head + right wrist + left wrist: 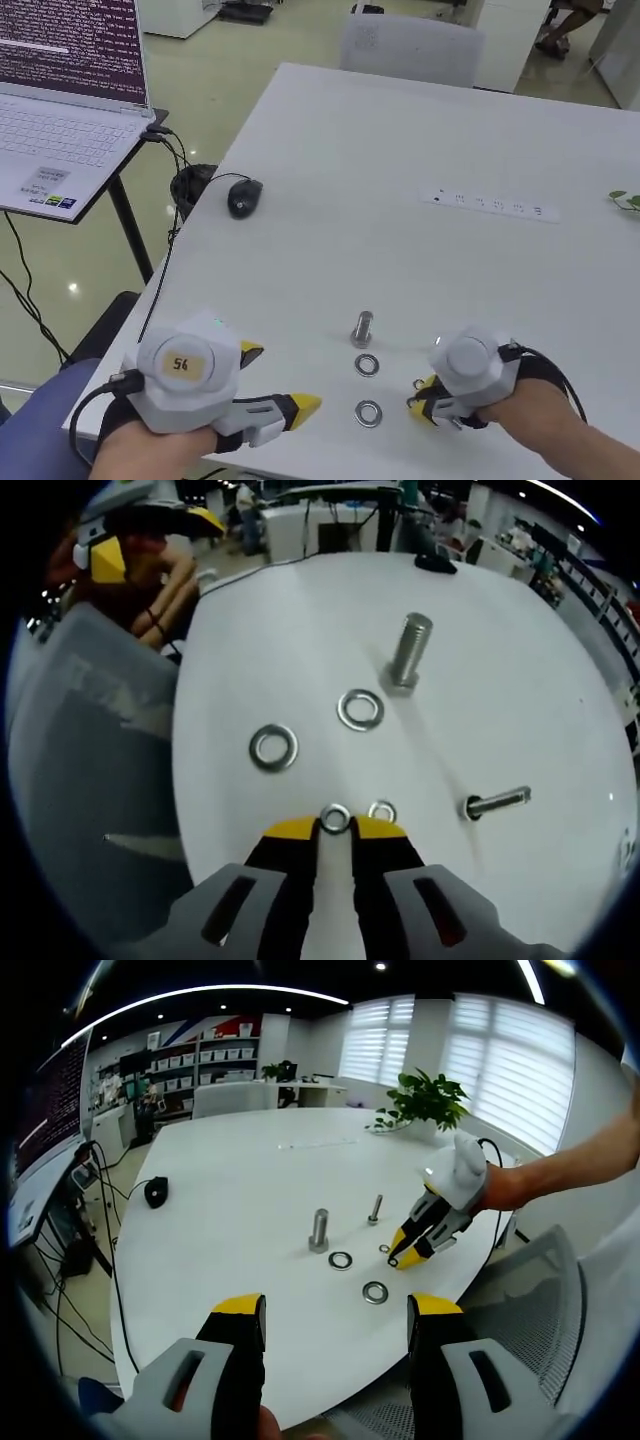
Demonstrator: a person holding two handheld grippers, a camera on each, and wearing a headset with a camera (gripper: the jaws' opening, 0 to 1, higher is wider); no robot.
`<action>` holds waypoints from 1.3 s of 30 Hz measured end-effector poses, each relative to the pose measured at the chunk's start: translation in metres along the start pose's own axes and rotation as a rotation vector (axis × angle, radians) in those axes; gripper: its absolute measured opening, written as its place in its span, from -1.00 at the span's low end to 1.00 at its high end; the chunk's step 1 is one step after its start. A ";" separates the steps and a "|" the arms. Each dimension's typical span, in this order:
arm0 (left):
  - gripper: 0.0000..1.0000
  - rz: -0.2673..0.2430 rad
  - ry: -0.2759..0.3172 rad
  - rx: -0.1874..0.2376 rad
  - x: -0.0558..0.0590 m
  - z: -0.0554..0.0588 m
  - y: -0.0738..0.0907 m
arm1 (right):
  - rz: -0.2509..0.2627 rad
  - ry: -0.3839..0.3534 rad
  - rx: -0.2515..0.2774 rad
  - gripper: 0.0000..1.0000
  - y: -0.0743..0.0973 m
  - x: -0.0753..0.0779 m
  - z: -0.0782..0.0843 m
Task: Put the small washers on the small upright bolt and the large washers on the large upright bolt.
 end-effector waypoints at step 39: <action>0.13 0.006 0.002 0.000 0.000 -0.004 -0.005 | 0.117 0.045 0.016 -0.73 0.055 0.085 -0.031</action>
Point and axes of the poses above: the centre of the closed fingertips' face, and the gripper's own axes: y roughly backward along the fingers, x roughly to its right, z roughly out of its underside, the point moved 10 cm from there along y, roughly backward along the fingers, and after that the axes turned 3 degrees about -y, right-handed, at the moved point
